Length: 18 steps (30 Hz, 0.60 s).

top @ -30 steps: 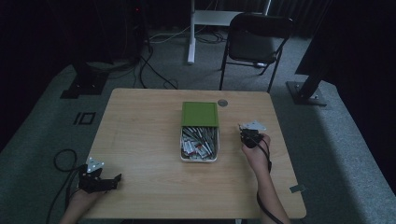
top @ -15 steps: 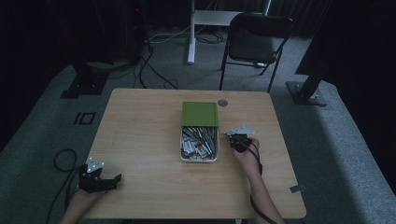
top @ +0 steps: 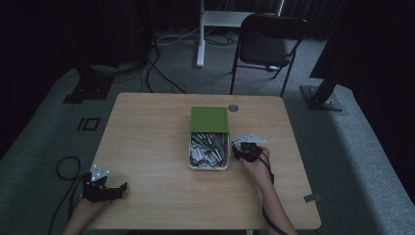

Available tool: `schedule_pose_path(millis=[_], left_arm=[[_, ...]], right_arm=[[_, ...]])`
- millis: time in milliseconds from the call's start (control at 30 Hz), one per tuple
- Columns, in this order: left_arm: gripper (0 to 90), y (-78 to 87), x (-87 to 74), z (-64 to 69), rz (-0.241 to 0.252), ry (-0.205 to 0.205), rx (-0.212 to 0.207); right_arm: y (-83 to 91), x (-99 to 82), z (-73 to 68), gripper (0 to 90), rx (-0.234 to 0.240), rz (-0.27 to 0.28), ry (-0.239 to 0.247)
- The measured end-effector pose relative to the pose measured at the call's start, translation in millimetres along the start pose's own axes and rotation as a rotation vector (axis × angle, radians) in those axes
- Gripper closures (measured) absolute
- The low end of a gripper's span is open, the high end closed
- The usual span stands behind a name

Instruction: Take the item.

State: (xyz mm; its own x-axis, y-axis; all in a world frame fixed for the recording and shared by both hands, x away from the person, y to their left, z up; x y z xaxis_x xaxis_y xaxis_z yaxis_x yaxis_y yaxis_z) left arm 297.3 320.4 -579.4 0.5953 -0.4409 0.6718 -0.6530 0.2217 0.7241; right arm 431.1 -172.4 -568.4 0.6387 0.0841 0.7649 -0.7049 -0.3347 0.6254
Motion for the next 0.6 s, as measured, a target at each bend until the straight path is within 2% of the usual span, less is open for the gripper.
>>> schedule_pose_path(millis=[267,367,600], left_arm=[[1.3,0.0,0.0,0.0,0.000,0.000,0.000],[1.3,0.0,0.0,0.0,0.000,0.000,0.000],[1.3,0.0,0.0,0.0,0.000,0.000,0.000]], right_arm=[[12.8,3.3,2.4,43.3,0.021,0.020,-0.003],[16.9,3.0,5.3,41.5,0.012,0.022,0.010],[28.1,1.9,17.1,34.5,0.000,0.045,-0.037]])
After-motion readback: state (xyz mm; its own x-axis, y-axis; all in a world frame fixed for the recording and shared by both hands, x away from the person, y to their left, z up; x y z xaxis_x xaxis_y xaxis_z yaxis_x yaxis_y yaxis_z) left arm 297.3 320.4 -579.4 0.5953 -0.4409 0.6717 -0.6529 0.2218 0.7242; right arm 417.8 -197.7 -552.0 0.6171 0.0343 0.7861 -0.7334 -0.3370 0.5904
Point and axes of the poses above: each handheld gripper's, and its own axes: y roughly backward along the jaws, x roughly out of its top, z roughly to its right, the point moved 4 cm from there along -y, roughly forward along the jaws, and after that the axes turned 12 degrees about -y, right-handed, at the moved point
